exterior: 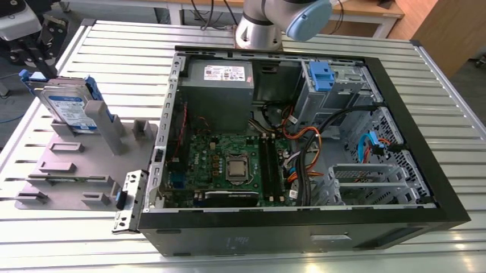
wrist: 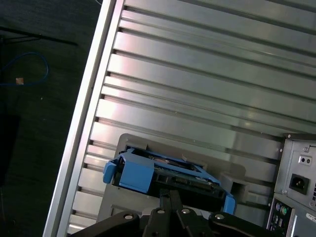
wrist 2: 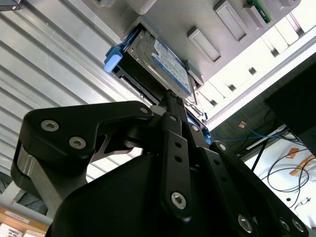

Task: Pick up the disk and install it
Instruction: 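Pick up the disk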

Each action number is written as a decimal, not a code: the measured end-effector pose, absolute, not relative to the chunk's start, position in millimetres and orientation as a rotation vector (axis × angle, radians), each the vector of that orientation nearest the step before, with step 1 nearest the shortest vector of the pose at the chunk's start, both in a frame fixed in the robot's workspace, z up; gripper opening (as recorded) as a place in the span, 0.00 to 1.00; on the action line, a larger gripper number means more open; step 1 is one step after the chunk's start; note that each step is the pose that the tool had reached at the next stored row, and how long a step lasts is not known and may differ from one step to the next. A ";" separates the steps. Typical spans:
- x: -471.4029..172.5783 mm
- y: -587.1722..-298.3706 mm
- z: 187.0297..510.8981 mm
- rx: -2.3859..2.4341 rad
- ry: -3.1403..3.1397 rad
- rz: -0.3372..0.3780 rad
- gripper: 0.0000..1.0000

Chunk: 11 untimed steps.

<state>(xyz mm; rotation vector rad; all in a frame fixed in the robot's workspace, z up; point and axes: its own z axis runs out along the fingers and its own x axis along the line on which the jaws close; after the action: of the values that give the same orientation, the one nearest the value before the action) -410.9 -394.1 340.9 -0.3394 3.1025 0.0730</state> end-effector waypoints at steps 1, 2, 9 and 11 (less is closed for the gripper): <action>-410.9 -394.1 340.9 -0.342 3.102 0.073 0.11; -411.0 -394.1 340.9 -0.349 3.102 0.073 0.11; -411.0 -394.1 340.8 -0.491 3.085 0.074 0.11; -410.9 -394.1 340.7 -0.543 3.077 0.075 0.11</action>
<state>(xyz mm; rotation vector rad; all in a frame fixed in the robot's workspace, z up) -410.9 -394.1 340.7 -0.5431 3.0765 0.0749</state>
